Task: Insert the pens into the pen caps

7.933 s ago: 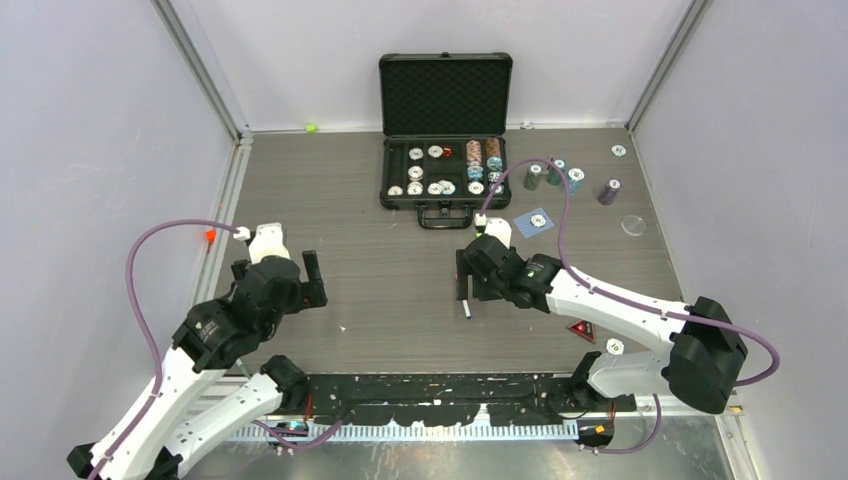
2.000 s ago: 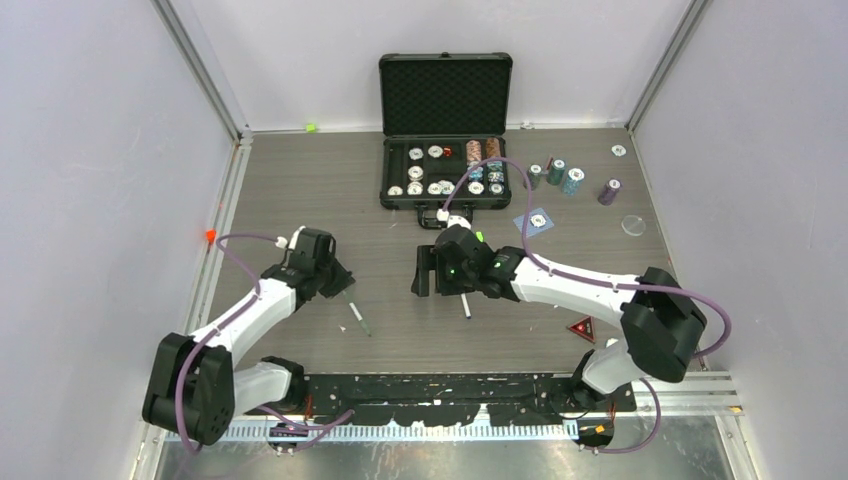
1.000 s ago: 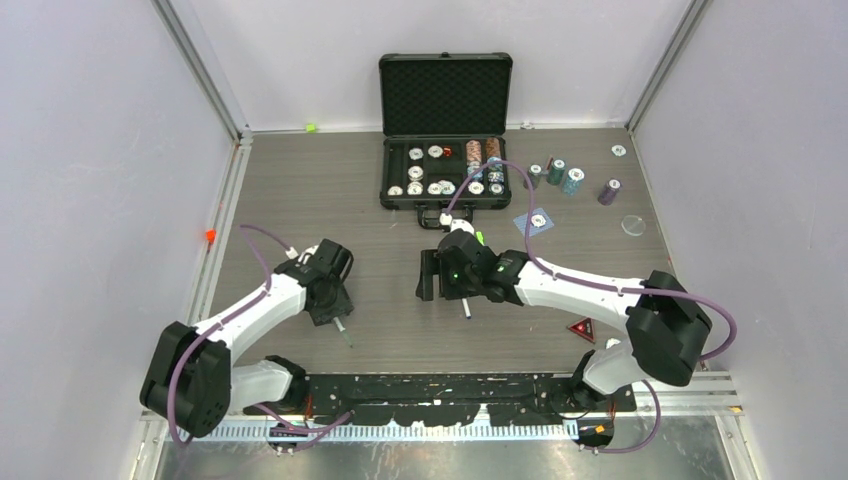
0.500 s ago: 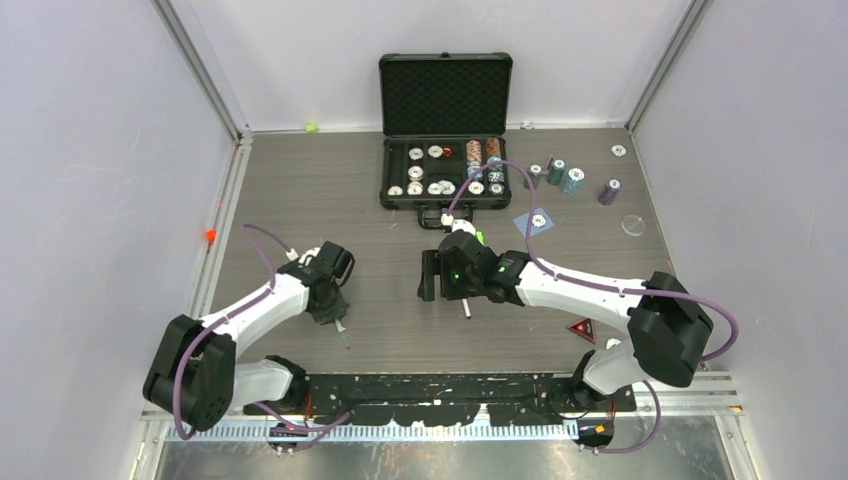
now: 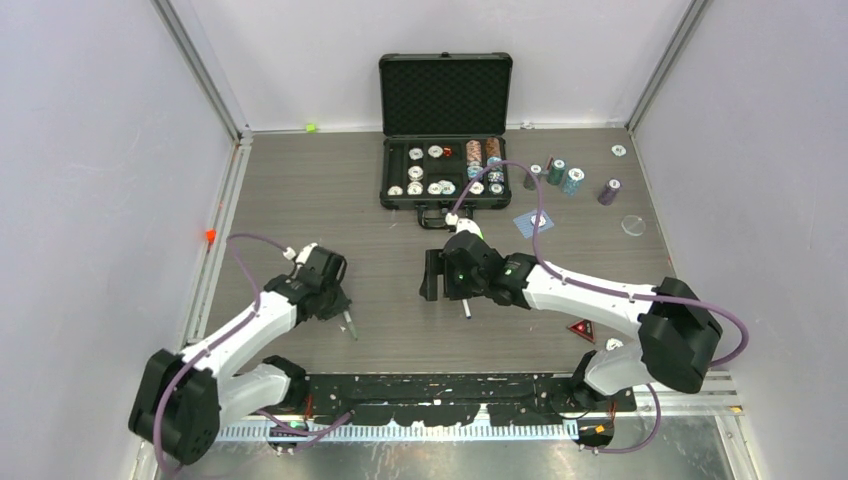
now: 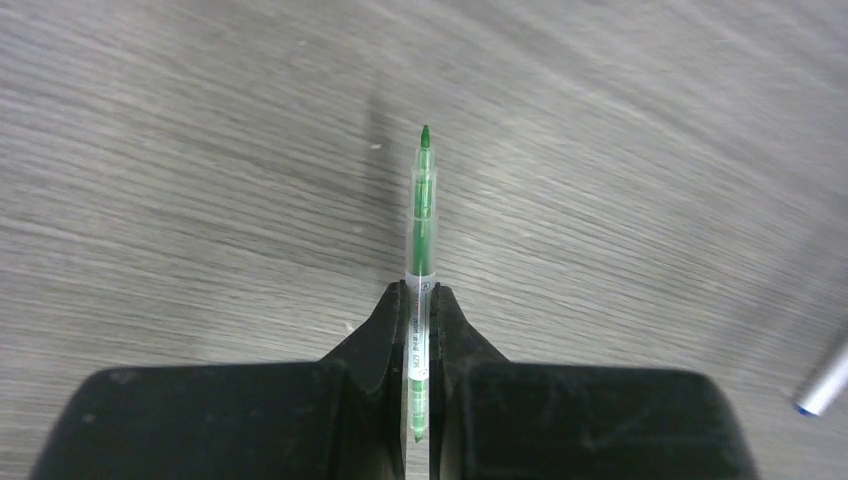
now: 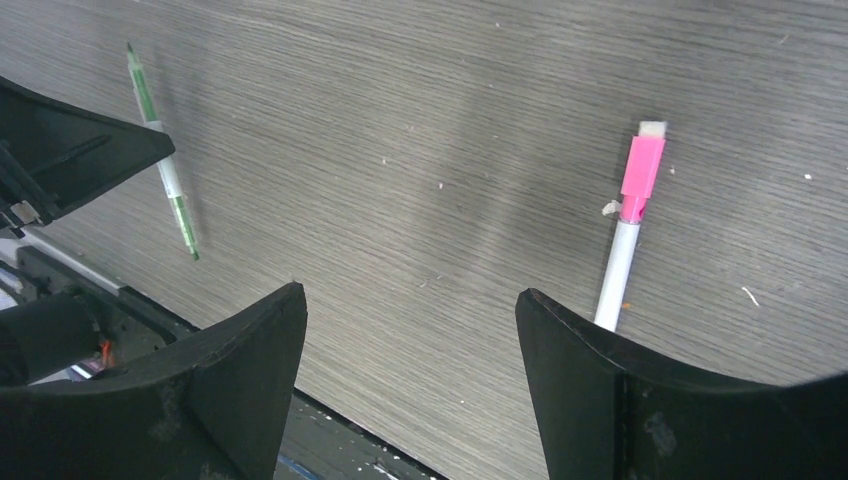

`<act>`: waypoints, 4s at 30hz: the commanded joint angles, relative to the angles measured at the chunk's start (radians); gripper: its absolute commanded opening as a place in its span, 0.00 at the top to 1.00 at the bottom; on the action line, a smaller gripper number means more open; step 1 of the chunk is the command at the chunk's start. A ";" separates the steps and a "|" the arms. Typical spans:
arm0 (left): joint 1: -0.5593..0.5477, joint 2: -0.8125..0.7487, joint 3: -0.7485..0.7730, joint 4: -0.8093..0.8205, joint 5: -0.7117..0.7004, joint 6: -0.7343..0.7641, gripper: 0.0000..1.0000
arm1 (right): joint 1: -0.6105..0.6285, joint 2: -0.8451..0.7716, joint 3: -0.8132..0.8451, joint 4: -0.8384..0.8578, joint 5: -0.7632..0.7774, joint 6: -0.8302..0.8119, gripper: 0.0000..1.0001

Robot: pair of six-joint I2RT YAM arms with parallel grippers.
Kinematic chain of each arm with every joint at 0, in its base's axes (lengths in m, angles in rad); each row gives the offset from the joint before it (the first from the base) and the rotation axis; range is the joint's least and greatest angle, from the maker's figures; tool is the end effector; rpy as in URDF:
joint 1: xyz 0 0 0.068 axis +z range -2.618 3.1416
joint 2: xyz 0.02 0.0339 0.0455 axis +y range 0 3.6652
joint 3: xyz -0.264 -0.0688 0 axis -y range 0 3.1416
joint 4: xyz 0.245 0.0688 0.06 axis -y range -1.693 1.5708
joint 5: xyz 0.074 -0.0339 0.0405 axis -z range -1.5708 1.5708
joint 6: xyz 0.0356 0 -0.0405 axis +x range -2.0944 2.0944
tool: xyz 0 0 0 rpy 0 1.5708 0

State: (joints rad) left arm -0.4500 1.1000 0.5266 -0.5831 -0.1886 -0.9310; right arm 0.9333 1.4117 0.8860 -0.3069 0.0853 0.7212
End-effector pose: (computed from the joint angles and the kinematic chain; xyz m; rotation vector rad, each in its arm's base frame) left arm 0.1672 -0.0734 0.1665 -0.6951 2.6090 -0.1645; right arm 0.1773 0.2343 0.2221 -0.2242 2.4973 0.6414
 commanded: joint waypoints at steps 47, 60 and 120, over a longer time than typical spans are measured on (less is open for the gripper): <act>-0.085 -0.359 0.006 0.485 0.390 -0.190 1.00 | 0.028 0.045 0.017 0.510 -0.306 0.121 0.56; -0.085 -0.484 -0.021 0.480 0.360 -0.155 0.51 | 0.028 0.031 0.009 0.523 -0.371 0.051 1.00; -0.085 -0.509 -0.023 0.618 0.488 -0.105 1.00 | 0.067 -0.037 0.069 0.483 -0.420 -0.080 0.76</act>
State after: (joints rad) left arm -0.5301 0.5896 0.5018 -0.0261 0.2634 -1.0428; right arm 0.9947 1.3643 0.9089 0.1608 -0.3435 0.6563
